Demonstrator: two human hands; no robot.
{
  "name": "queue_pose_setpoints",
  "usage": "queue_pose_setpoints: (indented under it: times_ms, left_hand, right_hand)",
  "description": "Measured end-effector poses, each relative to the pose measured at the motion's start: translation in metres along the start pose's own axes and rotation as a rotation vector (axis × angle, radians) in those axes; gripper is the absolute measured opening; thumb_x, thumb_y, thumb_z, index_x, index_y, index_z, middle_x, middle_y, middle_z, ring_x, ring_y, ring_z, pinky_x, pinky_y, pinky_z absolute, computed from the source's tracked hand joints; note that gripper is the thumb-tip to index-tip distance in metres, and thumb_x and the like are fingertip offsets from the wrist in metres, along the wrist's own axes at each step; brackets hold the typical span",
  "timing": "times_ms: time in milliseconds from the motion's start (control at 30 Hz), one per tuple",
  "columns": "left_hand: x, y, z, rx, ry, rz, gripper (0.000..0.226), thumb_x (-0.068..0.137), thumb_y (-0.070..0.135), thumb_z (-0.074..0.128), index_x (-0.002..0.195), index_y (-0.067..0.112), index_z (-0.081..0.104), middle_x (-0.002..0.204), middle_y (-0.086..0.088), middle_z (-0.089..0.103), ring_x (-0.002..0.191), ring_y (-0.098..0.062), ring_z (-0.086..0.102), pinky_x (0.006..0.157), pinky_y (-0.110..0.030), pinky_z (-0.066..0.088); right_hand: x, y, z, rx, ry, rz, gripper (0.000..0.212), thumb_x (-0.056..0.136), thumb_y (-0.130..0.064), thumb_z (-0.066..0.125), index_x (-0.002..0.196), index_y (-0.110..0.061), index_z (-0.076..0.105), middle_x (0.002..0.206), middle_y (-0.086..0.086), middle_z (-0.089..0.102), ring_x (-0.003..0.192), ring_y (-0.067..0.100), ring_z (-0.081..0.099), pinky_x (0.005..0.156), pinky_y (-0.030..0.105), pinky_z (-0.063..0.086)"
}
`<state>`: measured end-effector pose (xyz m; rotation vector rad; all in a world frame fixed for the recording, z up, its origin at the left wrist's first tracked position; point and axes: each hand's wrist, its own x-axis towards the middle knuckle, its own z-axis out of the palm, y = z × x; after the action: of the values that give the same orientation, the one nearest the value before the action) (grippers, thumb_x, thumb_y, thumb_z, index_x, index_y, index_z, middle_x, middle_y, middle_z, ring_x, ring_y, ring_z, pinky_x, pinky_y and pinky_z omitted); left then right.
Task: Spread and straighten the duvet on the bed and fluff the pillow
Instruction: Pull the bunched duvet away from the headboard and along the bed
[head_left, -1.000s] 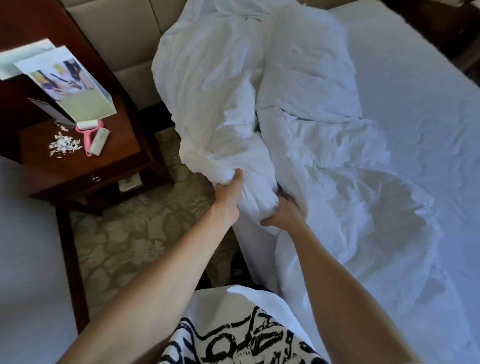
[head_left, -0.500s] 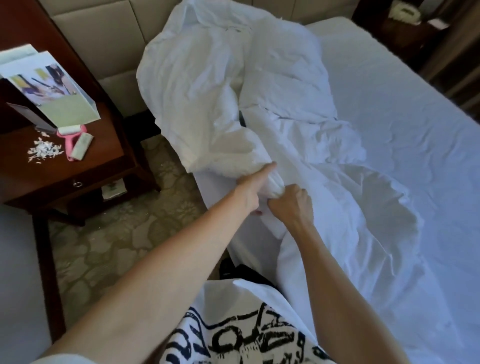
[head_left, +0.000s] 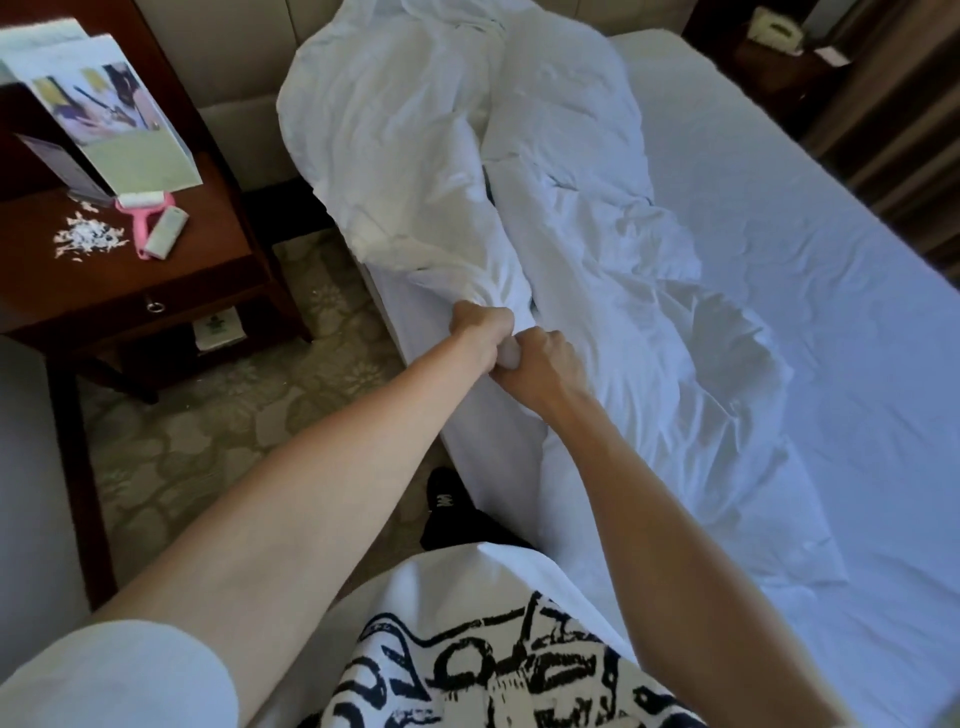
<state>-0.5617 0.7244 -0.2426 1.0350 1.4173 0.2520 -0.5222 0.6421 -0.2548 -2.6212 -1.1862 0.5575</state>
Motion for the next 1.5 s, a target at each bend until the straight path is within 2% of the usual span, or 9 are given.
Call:
queue_pose_setpoints:
  times_ms: [233,367,533,633,800,933,1100,1333,1500]
  left_hand:
    - [-0.024,-0.009,-0.016,-0.142,-0.029,0.02,0.063,0.077,-0.014,0.05,0.137,-0.002,0.04,0.123,-0.012,0.055,0.106,-0.029,0.059,0.083,-0.034,0.055]
    - [-0.015,-0.019,-0.021,-0.203,0.022,0.054,0.065,0.08,-0.008,0.053,0.142,0.005,0.039,0.13,-0.012,0.056,0.108,-0.031,0.06,0.072,-0.032,0.057]
    - [-0.002,-0.025,-0.021,-0.247,0.077,0.063,0.047,0.08,-0.012,0.053,0.123,0.008,0.05,0.113,-0.009,0.058,0.091,-0.024,0.059,0.083,-0.035,0.055]
    - [-0.001,-0.025,-0.008,-0.265,0.103,0.057,0.041,0.078,-0.01,0.051,0.115,0.005,0.055,0.111,-0.011,0.059,0.099,-0.027,0.059,0.088,-0.036,0.053]
    - [0.002,-0.03,0.034,-0.262,0.123,0.059,0.02,0.074,-0.003,0.052,0.087,0.012,0.056,0.081,-0.007,0.048,0.077,-0.021,0.045,0.058,-0.027,0.033]
    - [0.01,-0.043,0.062,-0.246,0.201,0.035,0.012,0.083,0.009,0.062,0.093,0.013,0.057,0.077,0.003,0.054,0.065,-0.01,0.05,0.056,-0.02,0.04]
    - [0.033,-0.081,0.087,-0.07,0.262,-0.194,0.042,0.084,0.016,0.07,0.123,0.007,0.058,0.112,-0.006,0.063,0.098,-0.025,0.062,0.078,-0.029,0.05]
    - [0.029,-0.072,0.083,-0.063,0.48,-0.18,0.034,0.089,-0.004,0.048,0.118,0.0,0.063,0.115,-0.012,0.066,0.097,-0.03,0.064,0.08,-0.032,0.054]
    - [0.017,-0.021,0.083,-0.284,0.431,-0.068,0.034,0.082,-0.01,0.043,0.099,0.007,0.066,0.095,-0.008,0.066,0.082,-0.024,0.063,0.068,-0.029,0.056]
  right_hand:
    - [-0.045,0.001,-0.002,0.137,0.051,-0.123,0.017,0.082,-0.026,0.06,0.077,-0.01,0.06,0.072,0.005,0.065,0.07,0.024,0.061,0.065,0.039,0.053]
    - [-0.052,0.02,0.013,0.29,0.003,-0.174,0.03,0.08,-0.021,0.065,0.108,-0.014,0.062,0.101,0.004,0.065,0.094,0.023,0.062,0.077,0.04,0.054]
    - [-0.036,0.077,0.044,-0.079,-0.028,0.244,0.084,0.078,-0.044,0.071,0.146,-0.031,0.023,0.152,0.011,0.017,0.144,0.033,0.016,0.109,0.059,0.028]
    - [-0.023,0.11,0.049,0.106,-0.043,0.465,0.097,0.076,-0.046,0.072,0.15,-0.025,0.013,0.143,0.018,0.03,0.134,0.039,0.035,0.102,0.052,0.04]
    - [0.008,0.152,0.046,0.301,-0.12,0.476,0.015,0.086,-0.018,0.056,0.085,-0.004,0.061,0.087,0.012,0.063,0.088,0.034,0.064,0.068,0.032,0.044]
    - [0.026,0.158,0.034,0.45,0.0,0.423,0.039,0.085,-0.016,0.056,0.049,-0.005,0.045,0.043,0.006,0.041,0.042,0.02,0.044,0.051,0.031,0.035]
    - [0.073,0.19,-0.043,0.538,0.364,0.389,0.049,0.089,-0.025,0.059,0.045,-0.011,0.042,0.049,0.011,0.044,0.05,0.02,0.047,0.056,0.03,0.028]
    - [0.134,0.266,-0.114,0.845,0.599,0.739,0.03,0.079,-0.014,0.055,0.108,-0.014,0.061,0.081,0.003,0.063,0.077,0.027,0.068,0.076,0.035,0.056]
    - [0.118,0.192,-0.055,0.659,0.222,0.149,0.051,0.075,-0.011,0.054,0.126,-0.011,0.054,0.117,0.01,0.057,0.109,0.03,0.06,0.091,0.026,0.046]
